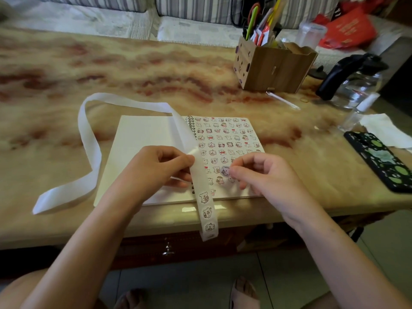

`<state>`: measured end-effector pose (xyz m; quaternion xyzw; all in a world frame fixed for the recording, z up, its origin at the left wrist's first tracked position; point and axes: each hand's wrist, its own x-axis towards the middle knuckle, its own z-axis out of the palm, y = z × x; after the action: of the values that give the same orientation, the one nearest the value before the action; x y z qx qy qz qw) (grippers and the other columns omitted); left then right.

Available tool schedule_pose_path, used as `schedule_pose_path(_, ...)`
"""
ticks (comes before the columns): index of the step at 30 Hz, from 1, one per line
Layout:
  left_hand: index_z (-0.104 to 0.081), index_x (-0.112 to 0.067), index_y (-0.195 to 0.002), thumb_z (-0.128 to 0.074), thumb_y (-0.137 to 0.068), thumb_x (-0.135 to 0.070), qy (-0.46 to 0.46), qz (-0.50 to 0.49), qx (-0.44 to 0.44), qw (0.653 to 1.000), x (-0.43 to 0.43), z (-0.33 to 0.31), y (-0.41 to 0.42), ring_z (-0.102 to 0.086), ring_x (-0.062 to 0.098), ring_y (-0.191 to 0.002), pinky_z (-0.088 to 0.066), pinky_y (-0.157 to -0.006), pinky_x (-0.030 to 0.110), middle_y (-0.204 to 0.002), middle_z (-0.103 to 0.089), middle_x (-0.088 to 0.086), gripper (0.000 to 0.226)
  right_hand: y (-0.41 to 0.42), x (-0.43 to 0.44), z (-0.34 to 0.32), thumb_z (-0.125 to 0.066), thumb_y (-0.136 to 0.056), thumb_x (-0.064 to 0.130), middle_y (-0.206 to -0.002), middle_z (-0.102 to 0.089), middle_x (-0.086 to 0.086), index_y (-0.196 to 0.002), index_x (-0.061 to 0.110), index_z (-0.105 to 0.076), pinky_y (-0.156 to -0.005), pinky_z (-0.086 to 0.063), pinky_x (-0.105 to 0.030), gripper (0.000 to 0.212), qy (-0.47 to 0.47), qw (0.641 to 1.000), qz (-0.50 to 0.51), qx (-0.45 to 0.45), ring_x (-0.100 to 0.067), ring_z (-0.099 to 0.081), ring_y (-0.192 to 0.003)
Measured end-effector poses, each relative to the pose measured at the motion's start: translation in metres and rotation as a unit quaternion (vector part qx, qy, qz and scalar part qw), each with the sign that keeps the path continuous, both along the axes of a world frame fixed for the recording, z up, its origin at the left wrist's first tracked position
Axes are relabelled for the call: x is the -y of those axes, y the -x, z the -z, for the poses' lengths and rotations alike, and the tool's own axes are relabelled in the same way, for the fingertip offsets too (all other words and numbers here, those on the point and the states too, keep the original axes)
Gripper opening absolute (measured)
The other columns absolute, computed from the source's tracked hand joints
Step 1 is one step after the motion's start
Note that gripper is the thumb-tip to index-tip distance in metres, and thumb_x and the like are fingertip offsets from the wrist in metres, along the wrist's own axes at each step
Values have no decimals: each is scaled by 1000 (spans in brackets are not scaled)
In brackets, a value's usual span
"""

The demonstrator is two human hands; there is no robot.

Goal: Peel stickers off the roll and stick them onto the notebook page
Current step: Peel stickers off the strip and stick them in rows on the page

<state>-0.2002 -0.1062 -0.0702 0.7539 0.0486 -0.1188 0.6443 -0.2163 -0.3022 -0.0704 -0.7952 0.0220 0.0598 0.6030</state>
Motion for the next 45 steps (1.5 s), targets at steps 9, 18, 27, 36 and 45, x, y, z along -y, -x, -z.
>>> schedule_pose_path(9, -69, 0, -82, -63, -87, -12, 1, 0, -6, 1000, -1, 1, -1, -68, 14, -61, -57, -57, 20, -75, -73, 12, 15, -1, 3, 3, -76, -76, 14, -69, -71, -6, -77, 8, -73, -53, -44, -17, 6, 64, 996, -36, -41, -5, -52, -49)
schedule_pose_path(18, -69, 1, -84, -63, -87, -12, -10, 5, -10, 1000, 1, 3, -3, -68, 14, -63, -58, -59, 20, -79, -73, 14, 15, -4, 2, 8, -76, -76, 14, -78, -72, -16, -77, 7, -72, -57, -42, -25, 8, 100, 993, -54, -38, -7, -50, -48)
schedule_pose_path(27, -68, -1, -79, -63, -87, -11, -9, 5, -9, 1000, 1, 4, -3, -68, 14, -61, -59, -60, 22, -72, -72, 10, 14, -4, 2, 10, -76, -75, 14, -74, -72, -12, -74, 9, -71, -60, -44, -29, 7, 106, 992, -52, -34, -9, -52, -48)
schedule_pose_path(36, -68, 1, -80, -63, -88, -11, -12, 5, -6, 1000, 1, 4, -2, -67, 14, -61, -59, -61, 23, -73, -72, 12, 15, -4, 0, 12, -76, -75, 12, -71, -72, -8, -71, 11, -70, -61, -47, -31, 7, 114, 992, -46, -25, -5, -55, -49)
schedule_pose_path(45, -68, 3, -82, -62, -88, -11, -9, 9, -6, 1000, 1, 3, -2, -67, 13, -58, -58, -61, 23, -69, -71, 10, 16, -1, -4, 15, -76, -75, 17, -68, -69, 0, -69, 17, -68, -58, -49, -25, 10, 170, 985, -32, 6, -2, -56, -54)
